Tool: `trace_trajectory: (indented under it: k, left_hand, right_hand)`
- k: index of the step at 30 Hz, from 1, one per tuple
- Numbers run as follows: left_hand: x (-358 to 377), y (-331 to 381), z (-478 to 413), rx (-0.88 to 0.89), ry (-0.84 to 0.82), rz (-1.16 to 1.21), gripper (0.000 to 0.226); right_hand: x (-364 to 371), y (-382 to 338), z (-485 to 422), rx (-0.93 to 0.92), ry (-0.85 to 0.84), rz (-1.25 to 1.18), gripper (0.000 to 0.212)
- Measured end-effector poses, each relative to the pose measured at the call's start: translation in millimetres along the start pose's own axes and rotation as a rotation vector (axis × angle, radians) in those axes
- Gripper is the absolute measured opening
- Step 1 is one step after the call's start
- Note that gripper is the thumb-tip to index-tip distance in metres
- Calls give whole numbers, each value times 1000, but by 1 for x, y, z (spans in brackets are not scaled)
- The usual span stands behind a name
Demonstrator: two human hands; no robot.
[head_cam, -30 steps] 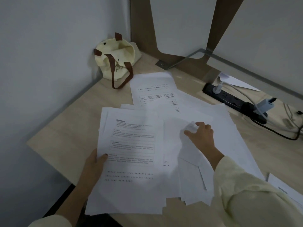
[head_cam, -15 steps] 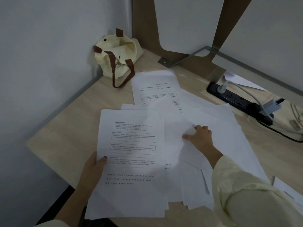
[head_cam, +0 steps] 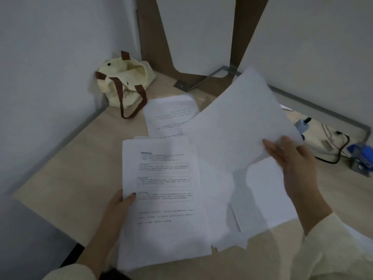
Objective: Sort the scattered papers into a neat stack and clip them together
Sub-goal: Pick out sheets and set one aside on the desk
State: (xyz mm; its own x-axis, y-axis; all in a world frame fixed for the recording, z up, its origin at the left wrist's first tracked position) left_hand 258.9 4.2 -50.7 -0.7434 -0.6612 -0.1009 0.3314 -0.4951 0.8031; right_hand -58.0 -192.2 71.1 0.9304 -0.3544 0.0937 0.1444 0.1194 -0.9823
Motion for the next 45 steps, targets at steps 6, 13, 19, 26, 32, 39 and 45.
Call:
trace_trajectory:
  k: [6,13,19,26,32,39,45]
  left_hand:
    - [30,3,5,-16,-149,41,27]
    - [36,-6,3,-49,-147,0,26]
    - [32,-16,2,-138,-146,24,32]
    - [31,-18,6,-53,-168,-145,39]
    - [33,-19,7,-18,-137,-186,37]
    - [27,-22,0,-25,-146,-217,29]
    - [16,-17,-11,-84,-123,-184,30]
  right_hand:
    - [-12,-52,47,-146,-258,-51,46]
    - [-30,57,83,-182,-534,512,44]
    - [-56,127,95,-33,-553,725,65]
    - [-63,128,100,303,-334,541,24]
    - [-56,118,102,464,-116,211,29]
    - [-50,128,115,598,-191,335,34]
    - [-58,110,61,299,-292,1007,30]
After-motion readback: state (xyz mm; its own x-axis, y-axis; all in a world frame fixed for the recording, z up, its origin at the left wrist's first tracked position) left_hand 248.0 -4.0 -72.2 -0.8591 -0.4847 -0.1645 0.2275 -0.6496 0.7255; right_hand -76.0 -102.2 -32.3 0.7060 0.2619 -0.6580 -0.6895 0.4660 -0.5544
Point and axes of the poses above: each hand's wrist, its own z-axis away from the middle knuckle, its own x-axis out of the palm, y = z × x, the point moved 4 cm from there along -z, towards the middle knuckle, and after that the axes turned 12 degrees about y, right-handed, at the moved point
